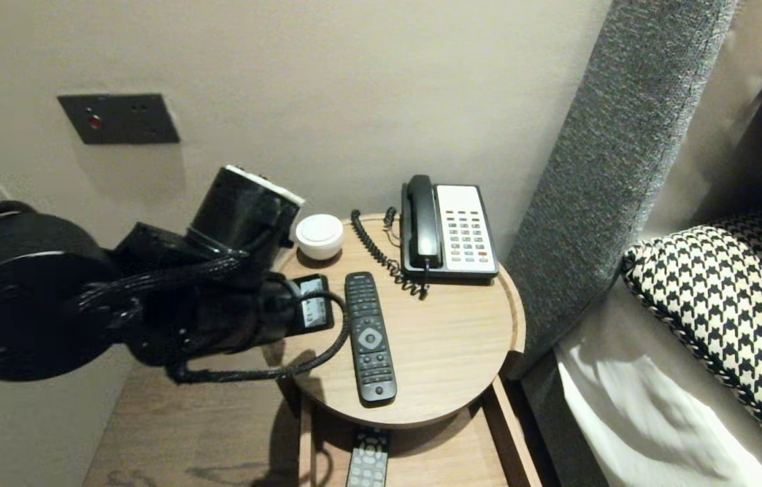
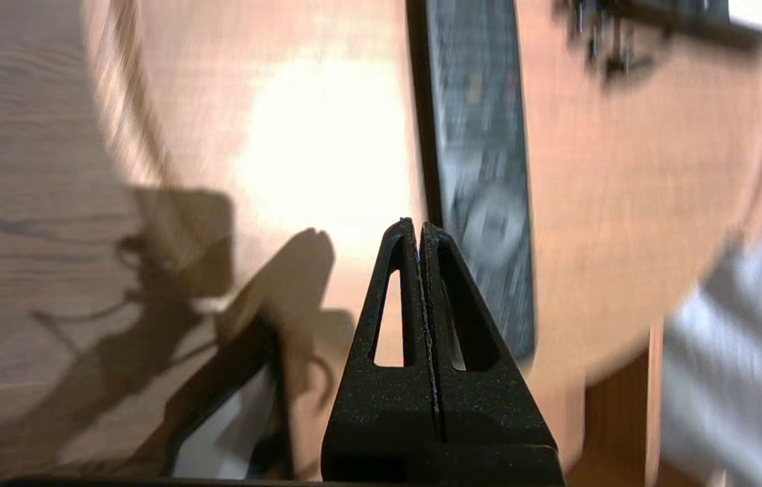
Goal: Put the remote controls on the table in the drawer one by one
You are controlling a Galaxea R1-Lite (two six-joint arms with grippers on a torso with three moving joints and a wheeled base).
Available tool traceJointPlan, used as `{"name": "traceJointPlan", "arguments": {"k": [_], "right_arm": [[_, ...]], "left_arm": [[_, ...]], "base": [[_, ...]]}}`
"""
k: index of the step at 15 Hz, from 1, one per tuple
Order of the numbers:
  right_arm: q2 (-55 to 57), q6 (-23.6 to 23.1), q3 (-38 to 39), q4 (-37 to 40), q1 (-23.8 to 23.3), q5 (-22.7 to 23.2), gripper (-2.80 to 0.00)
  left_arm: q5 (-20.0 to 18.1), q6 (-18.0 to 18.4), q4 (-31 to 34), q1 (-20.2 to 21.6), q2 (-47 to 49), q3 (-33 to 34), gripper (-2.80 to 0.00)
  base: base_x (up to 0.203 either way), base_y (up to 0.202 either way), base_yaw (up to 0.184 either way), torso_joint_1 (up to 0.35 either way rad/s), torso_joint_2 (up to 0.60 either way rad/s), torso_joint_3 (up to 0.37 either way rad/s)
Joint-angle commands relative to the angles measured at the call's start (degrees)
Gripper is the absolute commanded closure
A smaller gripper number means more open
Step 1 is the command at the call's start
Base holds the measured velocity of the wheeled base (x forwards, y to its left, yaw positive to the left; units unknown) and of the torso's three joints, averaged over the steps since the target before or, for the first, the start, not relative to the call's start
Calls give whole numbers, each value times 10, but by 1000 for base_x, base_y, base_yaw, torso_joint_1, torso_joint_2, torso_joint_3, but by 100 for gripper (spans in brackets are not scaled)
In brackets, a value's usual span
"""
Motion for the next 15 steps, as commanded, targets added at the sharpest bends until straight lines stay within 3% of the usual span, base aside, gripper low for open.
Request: {"name": "traceJointPlan", "arguments": {"k": [1,2,5,7,15], "right_arm": [[0,0,23,-1,0,0,0],[0,0,23,-1,0,0,0],[0,0,23,-1,0,0,0],[0,0,23,-1,0,0,0],[0,0,23,-1,0,0,0]], "left_arm": [[17,-16,15,-5,90,-69,0],[21,-23,22,-6,106,-90,-280],[24,-58,43,-16,144,-139,-280],[49,-83,48,-27,168,-150,-280],[87,-101,43,-41,214,-168,-280]], "base": [[0,0,0,0,0,0],[0,0,0,0,0,0],[0,0,0,0,0,0],[0,0,0,0,0,0],[0,0,0,0,0,0]]}}
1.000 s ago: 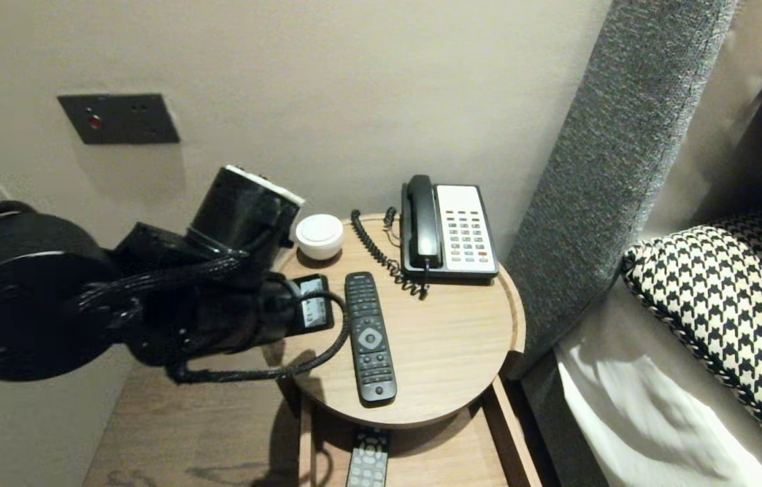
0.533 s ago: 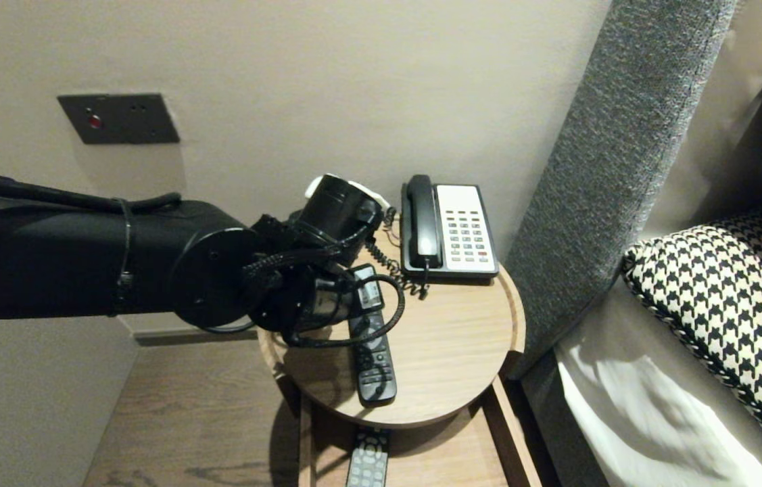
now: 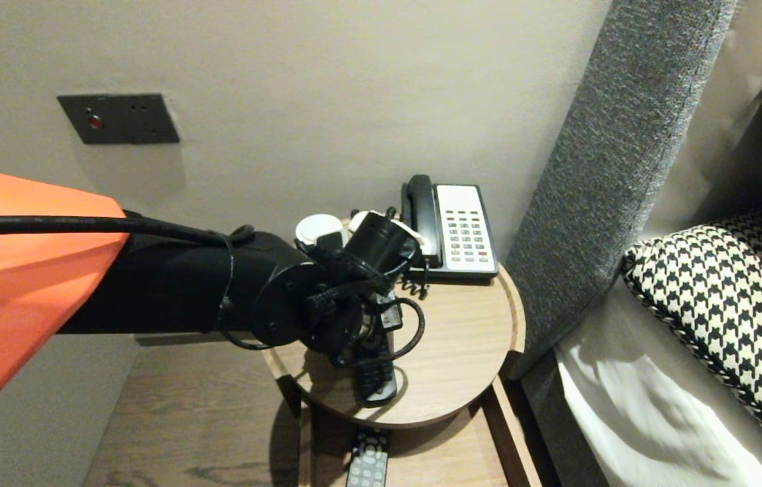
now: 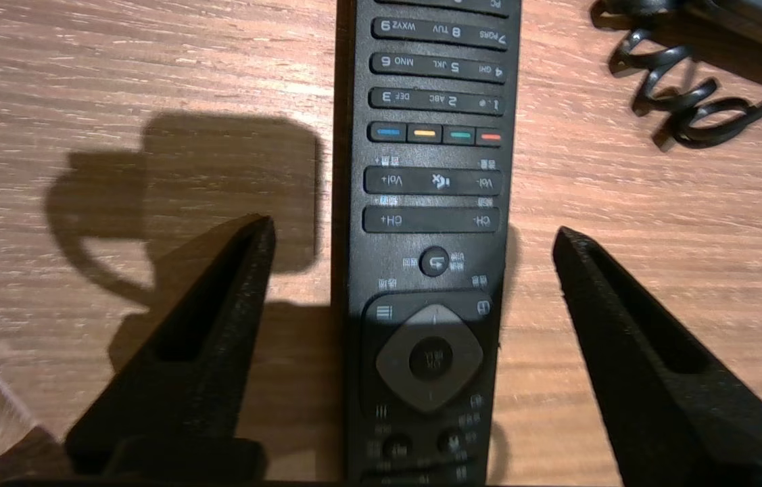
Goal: Put the remote controls on the table in the drawer one by one
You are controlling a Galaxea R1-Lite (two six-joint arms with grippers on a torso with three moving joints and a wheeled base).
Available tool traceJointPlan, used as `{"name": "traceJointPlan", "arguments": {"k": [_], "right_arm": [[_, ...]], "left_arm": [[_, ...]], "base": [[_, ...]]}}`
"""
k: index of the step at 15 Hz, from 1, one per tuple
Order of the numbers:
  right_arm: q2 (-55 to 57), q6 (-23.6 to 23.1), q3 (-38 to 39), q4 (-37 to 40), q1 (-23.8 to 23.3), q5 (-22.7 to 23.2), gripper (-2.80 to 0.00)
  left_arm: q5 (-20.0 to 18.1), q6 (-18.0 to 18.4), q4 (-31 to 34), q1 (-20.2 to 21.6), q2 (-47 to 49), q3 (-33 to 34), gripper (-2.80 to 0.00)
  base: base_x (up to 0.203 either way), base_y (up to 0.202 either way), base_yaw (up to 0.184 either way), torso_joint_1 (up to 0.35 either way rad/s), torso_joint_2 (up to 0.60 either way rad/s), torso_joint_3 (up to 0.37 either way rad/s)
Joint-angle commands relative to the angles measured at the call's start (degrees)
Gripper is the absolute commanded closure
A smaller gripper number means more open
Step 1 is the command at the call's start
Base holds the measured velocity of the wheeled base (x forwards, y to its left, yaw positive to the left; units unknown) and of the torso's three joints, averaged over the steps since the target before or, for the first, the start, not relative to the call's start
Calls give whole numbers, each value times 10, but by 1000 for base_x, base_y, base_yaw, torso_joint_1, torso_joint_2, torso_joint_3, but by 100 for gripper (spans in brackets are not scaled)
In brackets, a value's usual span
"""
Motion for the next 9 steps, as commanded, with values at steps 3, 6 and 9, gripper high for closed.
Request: {"name": "traceJointPlan", "arguments": {"k": [3,6,9], "right_arm": [[0,0,23,0,0,-1,0],[0,0,23,0,0,0,0],[0,0,23,0,0,0,0]], "left_arm": [[18,-2,2,-7,22,-16,-280],[20,-2,2,-11,27,-17,-280],[27,-1,3,-14,31,-20,0]], "base": [[0,0,0,0,0,0],[0,0,0,0,0,0],[0,0,0,0,0,0]]}}
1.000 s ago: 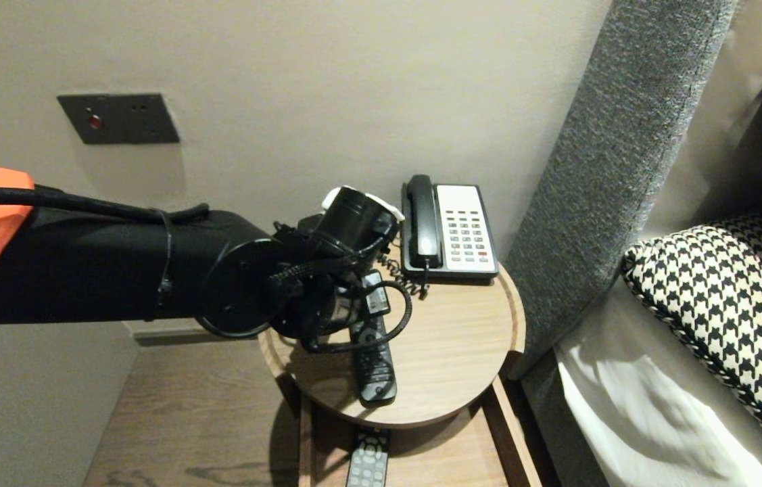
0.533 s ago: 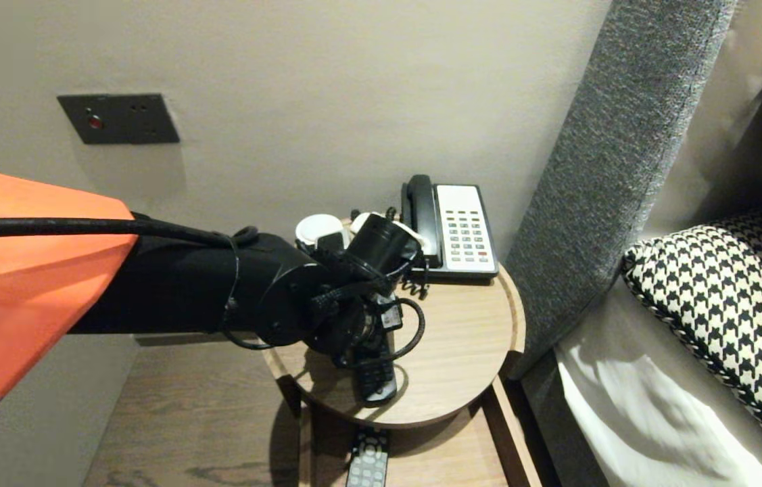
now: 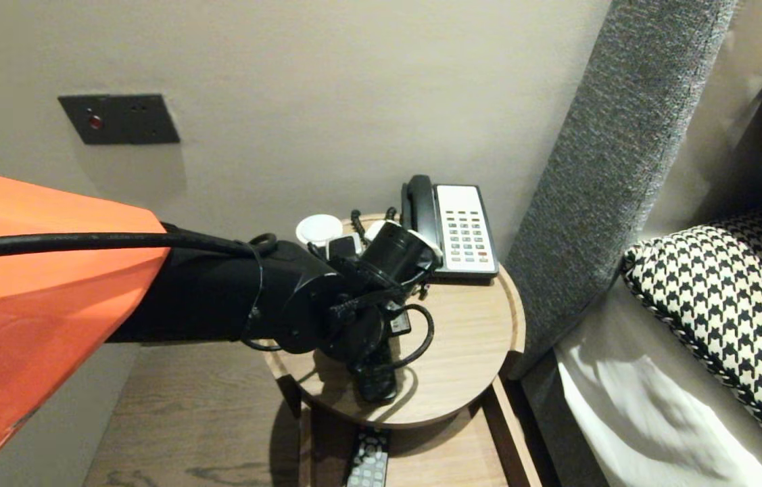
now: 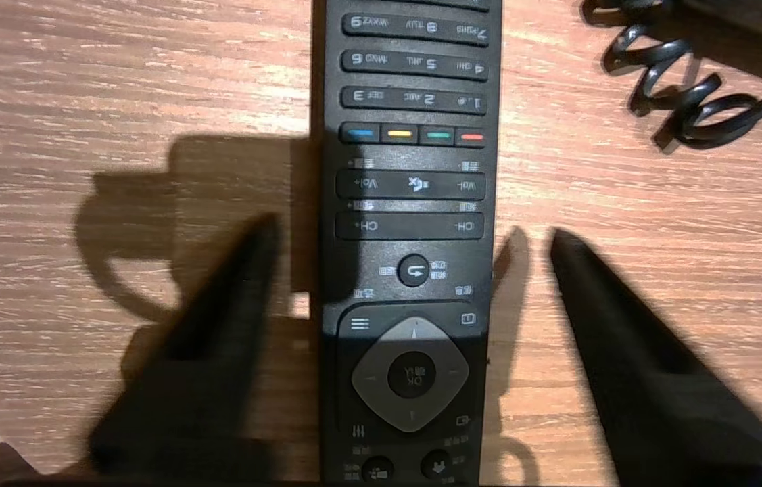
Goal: Put the remote controls on the table in the drawer one by one
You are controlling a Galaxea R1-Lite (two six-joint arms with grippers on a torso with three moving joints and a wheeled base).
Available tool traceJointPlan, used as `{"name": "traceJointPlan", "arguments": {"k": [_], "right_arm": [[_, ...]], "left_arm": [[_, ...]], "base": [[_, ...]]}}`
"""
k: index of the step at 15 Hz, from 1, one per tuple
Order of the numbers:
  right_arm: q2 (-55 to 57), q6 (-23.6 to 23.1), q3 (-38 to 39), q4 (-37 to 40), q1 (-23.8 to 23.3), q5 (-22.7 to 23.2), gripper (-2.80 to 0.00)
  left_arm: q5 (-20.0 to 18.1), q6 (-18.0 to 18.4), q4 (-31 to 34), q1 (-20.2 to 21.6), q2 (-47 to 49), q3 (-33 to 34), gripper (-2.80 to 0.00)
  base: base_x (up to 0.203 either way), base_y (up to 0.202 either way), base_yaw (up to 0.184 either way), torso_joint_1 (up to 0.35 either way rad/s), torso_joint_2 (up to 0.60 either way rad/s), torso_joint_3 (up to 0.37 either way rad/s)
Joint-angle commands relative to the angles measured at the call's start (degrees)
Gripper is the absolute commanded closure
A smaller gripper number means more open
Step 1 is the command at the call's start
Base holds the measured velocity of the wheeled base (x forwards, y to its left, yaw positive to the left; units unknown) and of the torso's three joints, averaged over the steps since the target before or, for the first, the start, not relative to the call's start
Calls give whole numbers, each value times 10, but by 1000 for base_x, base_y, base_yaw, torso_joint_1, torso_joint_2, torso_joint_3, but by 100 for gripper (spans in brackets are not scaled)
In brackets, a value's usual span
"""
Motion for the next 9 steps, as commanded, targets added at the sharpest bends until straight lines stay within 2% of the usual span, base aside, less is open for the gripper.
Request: {"name": "traceJointPlan", "arguments": {"k": [1,9], "right_arm": [[0,0,23,0,0,0,0],[0,0,23,0,0,0,0]], "left_arm": [[4,-2,3,-1,4,-2,0],[5,6,5,-11,-10,-6,0]], "base": [[0,0,0,0,0,0],[0,0,0,0,0,0]]}}
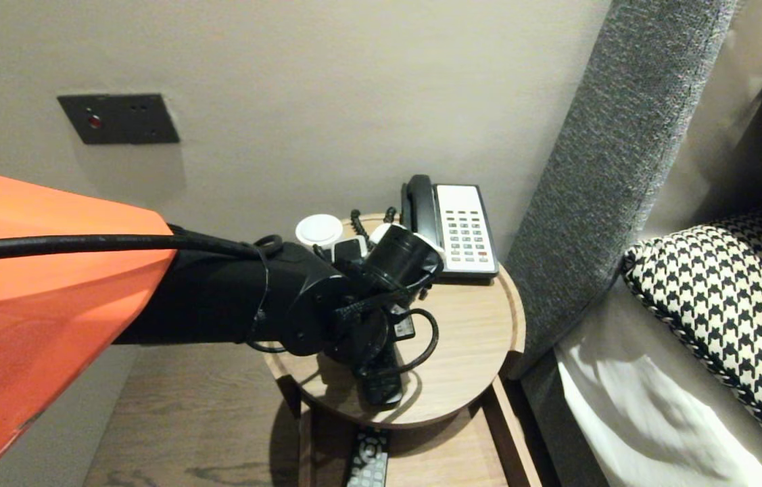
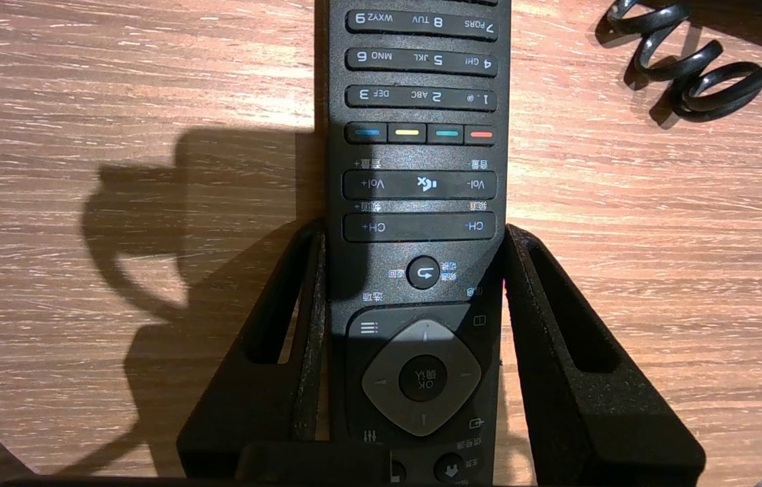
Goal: Put the remote controls on the table in the drawer one by one
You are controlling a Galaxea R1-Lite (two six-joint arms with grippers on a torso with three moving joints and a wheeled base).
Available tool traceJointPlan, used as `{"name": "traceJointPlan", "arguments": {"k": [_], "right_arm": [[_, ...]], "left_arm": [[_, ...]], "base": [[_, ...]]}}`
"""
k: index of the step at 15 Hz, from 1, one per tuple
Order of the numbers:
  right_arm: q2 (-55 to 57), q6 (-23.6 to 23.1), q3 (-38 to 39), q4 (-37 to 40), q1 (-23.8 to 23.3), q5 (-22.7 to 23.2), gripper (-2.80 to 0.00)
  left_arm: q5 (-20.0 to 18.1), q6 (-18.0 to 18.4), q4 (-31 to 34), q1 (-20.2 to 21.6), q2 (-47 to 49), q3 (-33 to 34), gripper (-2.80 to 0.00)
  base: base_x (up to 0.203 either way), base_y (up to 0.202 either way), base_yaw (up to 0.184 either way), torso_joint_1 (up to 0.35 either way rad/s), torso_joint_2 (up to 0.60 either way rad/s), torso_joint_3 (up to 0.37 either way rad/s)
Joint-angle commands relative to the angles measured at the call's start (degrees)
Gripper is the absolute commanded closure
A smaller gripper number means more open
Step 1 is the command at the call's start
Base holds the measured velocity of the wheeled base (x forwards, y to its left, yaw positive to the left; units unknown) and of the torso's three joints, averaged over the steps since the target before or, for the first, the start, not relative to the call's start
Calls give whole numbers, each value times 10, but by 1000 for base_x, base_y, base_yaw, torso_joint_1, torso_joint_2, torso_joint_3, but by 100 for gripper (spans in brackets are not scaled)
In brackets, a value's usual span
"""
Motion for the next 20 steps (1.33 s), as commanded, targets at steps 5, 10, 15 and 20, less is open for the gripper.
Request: {"name": "traceJointPlan", "arguments": {"k": [5,10,15,20], "right_arm": [[0,0,23,0,0,0,0],[0,0,23,0,0,0,0],[0,0,23,0,0,0,0],[0,0,23,0,0,0,0]], "left_arm": [[-4,23,5,-5,-66,3,0],[-128,28,122,-5,-118,-16,0],[-187,40,226,-22,-133,-13,0],[-213,51,248,-60,-129,-4,0]], "base": [[0,0,0,0,0,0],[0,0,0,0,0,0],[0,0,0,0,0,0],[0,0,0,0,0,0]]}}
